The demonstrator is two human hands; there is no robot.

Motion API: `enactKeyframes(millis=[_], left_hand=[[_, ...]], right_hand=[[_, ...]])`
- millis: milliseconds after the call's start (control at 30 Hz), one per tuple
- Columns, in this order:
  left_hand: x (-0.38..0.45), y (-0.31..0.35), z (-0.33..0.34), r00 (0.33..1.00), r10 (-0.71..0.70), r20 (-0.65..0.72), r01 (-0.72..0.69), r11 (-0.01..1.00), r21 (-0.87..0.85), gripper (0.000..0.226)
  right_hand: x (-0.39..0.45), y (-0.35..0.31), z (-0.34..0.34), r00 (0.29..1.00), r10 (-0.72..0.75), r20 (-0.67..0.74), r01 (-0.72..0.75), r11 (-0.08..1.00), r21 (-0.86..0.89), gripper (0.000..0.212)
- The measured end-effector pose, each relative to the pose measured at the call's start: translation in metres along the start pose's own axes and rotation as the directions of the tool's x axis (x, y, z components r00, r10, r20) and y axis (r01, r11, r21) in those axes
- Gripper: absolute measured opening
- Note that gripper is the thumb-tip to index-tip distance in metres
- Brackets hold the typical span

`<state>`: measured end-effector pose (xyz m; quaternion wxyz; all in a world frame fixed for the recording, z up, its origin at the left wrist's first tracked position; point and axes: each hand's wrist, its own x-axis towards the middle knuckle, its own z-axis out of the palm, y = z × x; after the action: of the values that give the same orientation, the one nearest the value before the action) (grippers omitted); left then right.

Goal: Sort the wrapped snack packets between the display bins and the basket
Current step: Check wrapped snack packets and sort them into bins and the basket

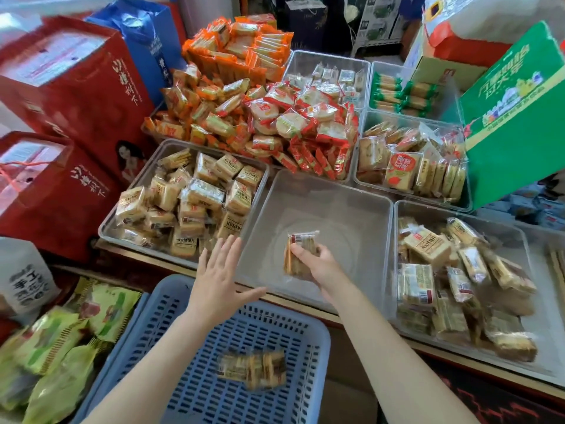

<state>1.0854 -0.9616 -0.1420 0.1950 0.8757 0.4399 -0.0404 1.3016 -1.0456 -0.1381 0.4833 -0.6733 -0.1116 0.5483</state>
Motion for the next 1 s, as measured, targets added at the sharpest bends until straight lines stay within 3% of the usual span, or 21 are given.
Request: enactKeyframes(millis=[100,233,367,467,567,700,833,1000], left_hand=[[0.007,-0.01,0.02,0.999,-0.041,0.028,0.039,0.998,0.052,0.124],[0.007,-0.013,0.032,0.998,-0.015,-0.062,0.018,0.999,0.047,0.107],[0.008,-0.015,0.031,0.998,-0.02,-0.056,0.02,1.0,0.0,0.107],[0.008,-0.015,0.024,0.999,-0.03,-0.018,0.029,0.998,-0.054,0.106],[0.012,-0.017,0.013,0.999,-0.039,-0.027,0.03,0.965,-0.26,0.087],[0.026,-0.024,-0.012,0.941,-0.264,-0.212,0.105,0.823,-0.558,0.035],[0.049,-0.027,-0.029,0.911,-0.38,-0.161,0.234,0.796,-0.559,0.039],[0.069,-0.031,-0.033,0.89,-0.455,-0.001,0.351,0.689,-0.634,0.052]], right_hand=[[0.042,0.011,0.019,0.995,0.102,0.022,-0.099,0.988,-0.116,0.056],[0.075,0.026,0.038,0.981,0.191,0.025,-0.177,0.945,-0.276,0.058],[0.084,0.033,0.041,0.976,0.215,0.037,-0.202,0.953,-0.225,0.053],[0.083,0.028,0.038,0.981,0.194,-0.033,-0.194,0.932,-0.308,0.052],[0.073,0.007,0.042,0.986,0.03,-0.164,-0.095,0.911,-0.401,0.039],[0.06,-0.034,0.068,0.978,-0.199,-0.067,0.152,0.893,-0.423,0.015],[0.07,-0.063,0.104,0.933,-0.355,0.062,0.335,0.79,-0.514,0.036],[0.086,-0.065,0.117,0.922,-0.358,0.146,0.374,0.733,-0.569,0.063]])
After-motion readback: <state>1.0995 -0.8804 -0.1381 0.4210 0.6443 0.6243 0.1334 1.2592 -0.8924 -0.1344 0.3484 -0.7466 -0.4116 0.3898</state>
